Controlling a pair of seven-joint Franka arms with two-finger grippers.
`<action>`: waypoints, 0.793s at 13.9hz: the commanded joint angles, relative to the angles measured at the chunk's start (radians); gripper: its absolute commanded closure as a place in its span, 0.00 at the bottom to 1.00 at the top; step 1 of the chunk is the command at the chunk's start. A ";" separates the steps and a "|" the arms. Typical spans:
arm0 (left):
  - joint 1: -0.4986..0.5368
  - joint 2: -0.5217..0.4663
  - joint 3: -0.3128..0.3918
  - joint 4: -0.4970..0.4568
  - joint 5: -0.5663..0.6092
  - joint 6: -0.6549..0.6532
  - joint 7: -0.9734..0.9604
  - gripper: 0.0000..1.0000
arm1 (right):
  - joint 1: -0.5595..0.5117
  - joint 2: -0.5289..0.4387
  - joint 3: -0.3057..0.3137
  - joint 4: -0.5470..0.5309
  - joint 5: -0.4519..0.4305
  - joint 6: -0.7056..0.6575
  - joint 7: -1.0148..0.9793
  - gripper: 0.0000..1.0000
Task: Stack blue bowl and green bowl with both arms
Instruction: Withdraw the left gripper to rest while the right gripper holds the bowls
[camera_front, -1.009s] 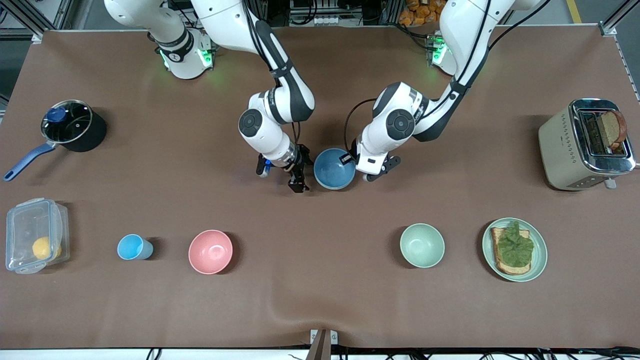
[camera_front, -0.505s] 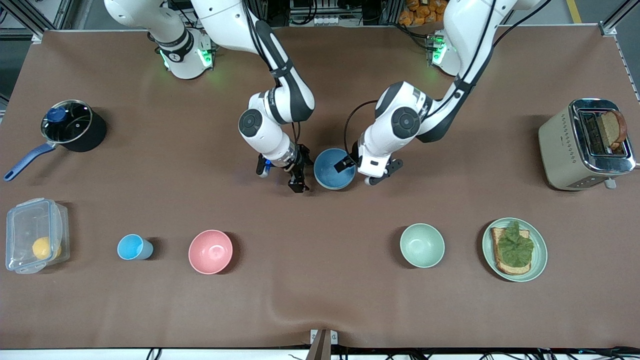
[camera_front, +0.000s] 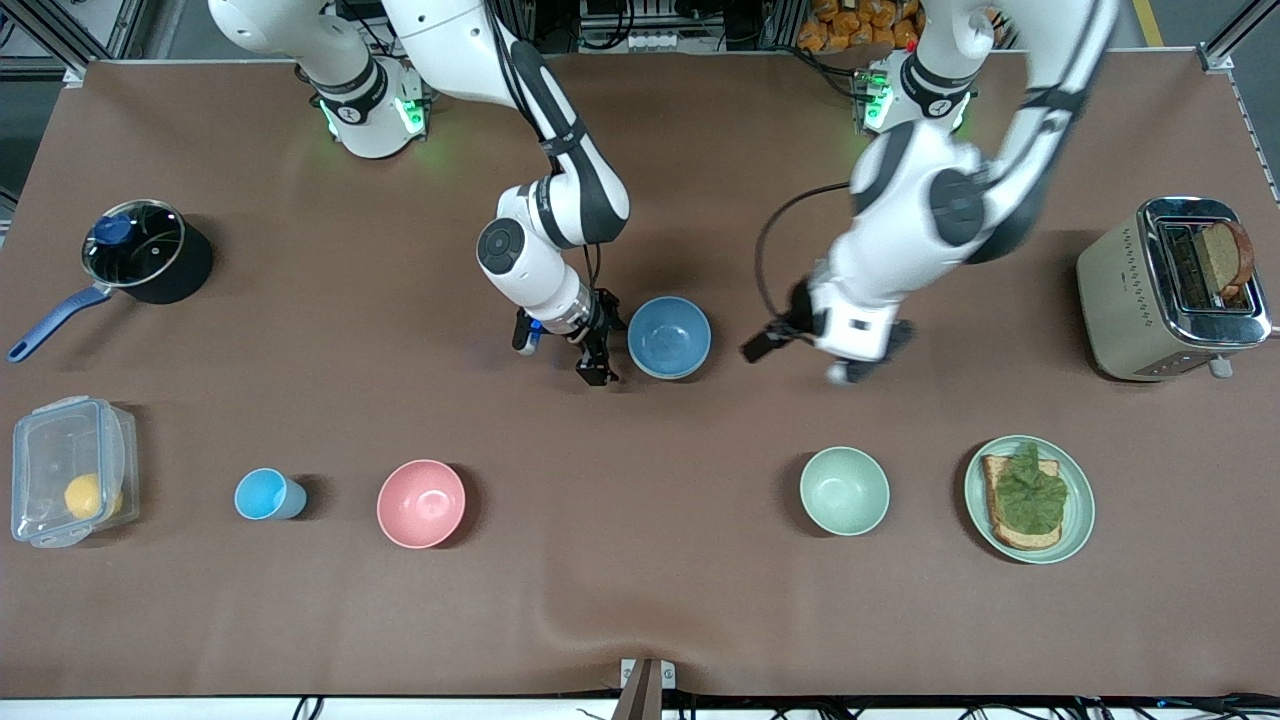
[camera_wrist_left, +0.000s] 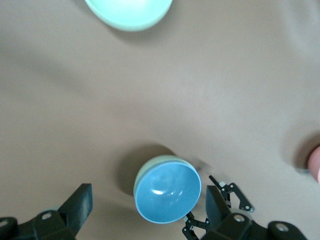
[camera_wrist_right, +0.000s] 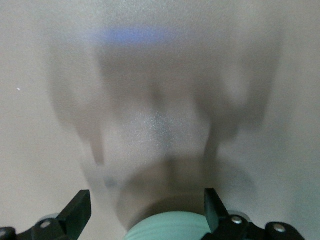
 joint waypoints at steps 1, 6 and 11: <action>0.091 -0.050 -0.004 0.046 0.017 -0.106 0.127 0.00 | -0.005 0.011 0.003 0.018 0.026 0.003 -0.011 0.00; 0.208 -0.086 -0.004 0.169 0.131 -0.293 0.326 0.00 | -0.003 0.011 0.003 0.018 0.024 0.002 -0.013 0.00; 0.257 -0.070 0.001 0.326 0.226 -0.478 0.426 0.00 | -0.006 0.011 0.003 0.018 0.024 0.000 -0.024 0.00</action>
